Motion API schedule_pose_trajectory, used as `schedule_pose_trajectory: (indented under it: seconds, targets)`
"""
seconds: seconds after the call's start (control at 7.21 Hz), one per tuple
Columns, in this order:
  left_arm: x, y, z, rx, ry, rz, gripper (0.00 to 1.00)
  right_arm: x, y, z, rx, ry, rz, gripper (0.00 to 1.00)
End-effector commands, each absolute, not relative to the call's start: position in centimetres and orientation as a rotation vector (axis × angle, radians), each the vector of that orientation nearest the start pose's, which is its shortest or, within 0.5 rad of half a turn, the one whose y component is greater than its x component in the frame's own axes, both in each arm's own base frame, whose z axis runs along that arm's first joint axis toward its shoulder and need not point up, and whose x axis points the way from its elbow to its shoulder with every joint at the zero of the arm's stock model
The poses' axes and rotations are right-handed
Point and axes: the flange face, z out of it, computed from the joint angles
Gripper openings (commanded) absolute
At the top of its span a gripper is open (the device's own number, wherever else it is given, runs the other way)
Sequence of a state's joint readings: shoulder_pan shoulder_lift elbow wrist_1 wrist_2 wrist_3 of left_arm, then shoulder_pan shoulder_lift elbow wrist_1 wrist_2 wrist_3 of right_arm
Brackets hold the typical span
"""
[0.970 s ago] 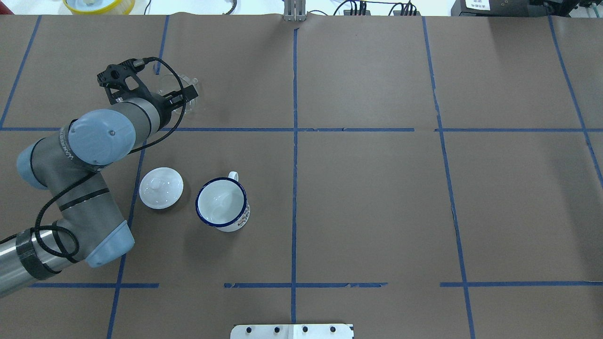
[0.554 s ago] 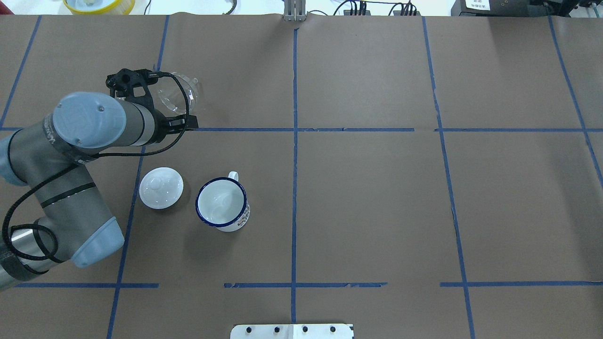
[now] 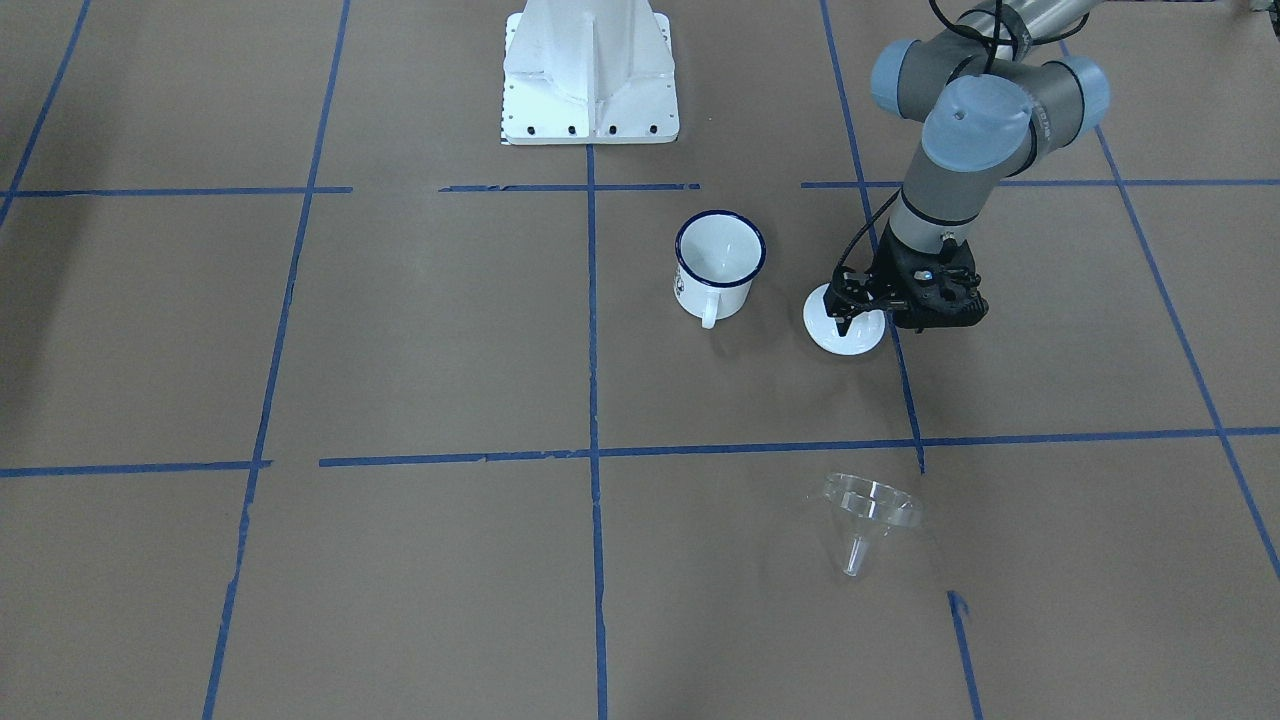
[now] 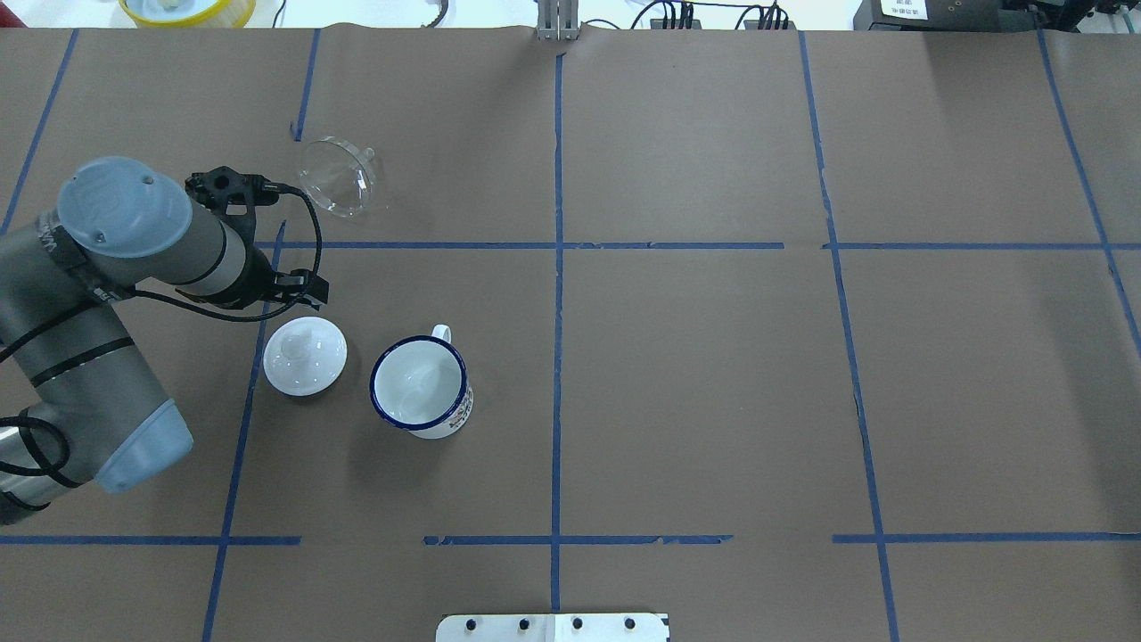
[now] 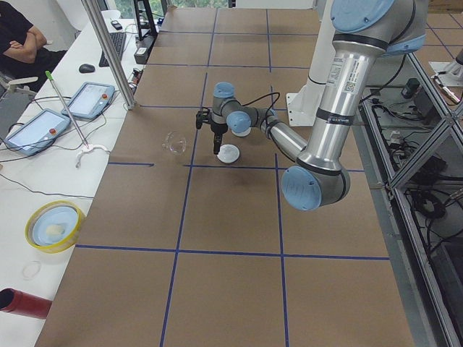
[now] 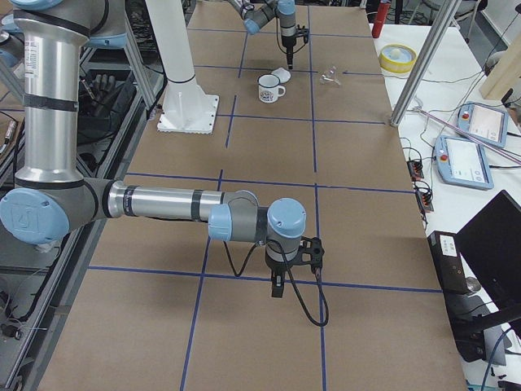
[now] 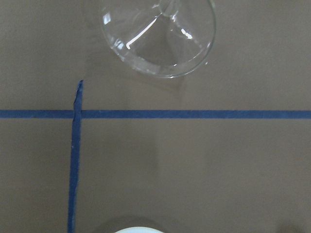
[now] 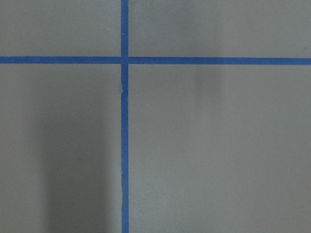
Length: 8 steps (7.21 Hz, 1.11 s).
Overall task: Remove funnel from cup
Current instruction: 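Move the left gripper down and grasp the round white lid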
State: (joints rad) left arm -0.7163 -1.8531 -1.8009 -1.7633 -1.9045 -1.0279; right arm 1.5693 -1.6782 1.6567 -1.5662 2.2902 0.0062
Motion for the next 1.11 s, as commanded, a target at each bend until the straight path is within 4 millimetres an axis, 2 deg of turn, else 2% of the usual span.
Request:
schedule_pose_trajectory:
  seconds: [0.0,0.28,0.83,0.97]
  targets:
    - [38.7,-46.4,39.1,0.143,0.746,-0.038,1.00,6.7,-44.5,67.0,-0.019,-0.719,0.010,1.00]
    - [39.1,-46.0,38.7,0.141,0.754,-0.032,1.00,6.7,-44.5,67.0,-0.019,-0.719,0.010,1.00]
    - [41.9,-43.2,38.3,0.112,0.765,0.016,1.00,6.7,-44.5,67.1,-0.020,-0.719,0.011,1.00]
    - [41.9,-43.1,38.3,0.111,0.767,0.019,0.94,6.7,-44.5,67.0,-0.019,-0.719,0.010,1.00]
